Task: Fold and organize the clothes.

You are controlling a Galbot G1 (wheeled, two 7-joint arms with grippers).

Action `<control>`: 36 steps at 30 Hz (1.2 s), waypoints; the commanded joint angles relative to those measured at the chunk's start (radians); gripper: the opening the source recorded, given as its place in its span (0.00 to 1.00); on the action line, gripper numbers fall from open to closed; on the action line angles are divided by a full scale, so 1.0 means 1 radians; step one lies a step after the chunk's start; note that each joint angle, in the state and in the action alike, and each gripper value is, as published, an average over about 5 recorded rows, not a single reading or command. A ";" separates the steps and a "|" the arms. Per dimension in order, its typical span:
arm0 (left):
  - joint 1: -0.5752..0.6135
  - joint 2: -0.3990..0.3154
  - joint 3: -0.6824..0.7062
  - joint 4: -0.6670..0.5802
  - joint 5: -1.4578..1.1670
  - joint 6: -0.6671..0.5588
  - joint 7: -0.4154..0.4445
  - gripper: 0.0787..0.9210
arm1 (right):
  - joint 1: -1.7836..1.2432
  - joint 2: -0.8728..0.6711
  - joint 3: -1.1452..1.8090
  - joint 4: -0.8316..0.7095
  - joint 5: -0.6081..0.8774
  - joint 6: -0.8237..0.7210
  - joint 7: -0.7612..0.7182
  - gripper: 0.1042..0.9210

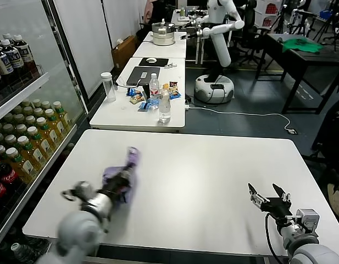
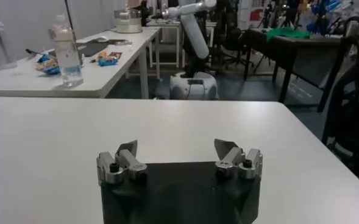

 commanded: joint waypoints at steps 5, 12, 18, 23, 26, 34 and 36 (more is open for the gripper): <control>-0.174 -0.168 0.414 0.093 0.405 0.074 0.021 0.15 | 0.008 -0.026 0.024 0.000 0.026 -0.001 -0.003 0.88; -0.091 -0.097 0.315 -0.033 0.380 -0.023 0.040 0.40 | 0.047 -0.037 -0.016 -0.001 0.033 0.000 -0.006 0.88; 0.040 -0.034 0.099 -0.130 0.364 -0.076 0.001 0.60 | 0.138 0.019 -0.191 -0.018 0.018 0.016 0.036 0.88; 0.180 0.026 -0.098 -0.128 0.368 -0.123 -0.014 0.77 | 0.262 0.127 -0.441 -0.124 -0.057 0.019 0.093 0.88; 0.258 0.050 -0.173 -0.134 0.362 -0.148 -0.014 0.84 | 0.318 0.191 -0.539 -0.213 -0.077 0.021 0.127 0.88; 0.341 0.038 -0.218 -0.154 0.396 -0.177 -0.009 0.88 | 0.436 0.323 -0.649 -0.424 -0.093 0.019 0.201 0.88; 0.350 0.032 -0.217 -0.161 0.397 -0.177 -0.009 0.88 | 0.457 0.342 -0.650 -0.452 -0.089 0.017 0.212 0.88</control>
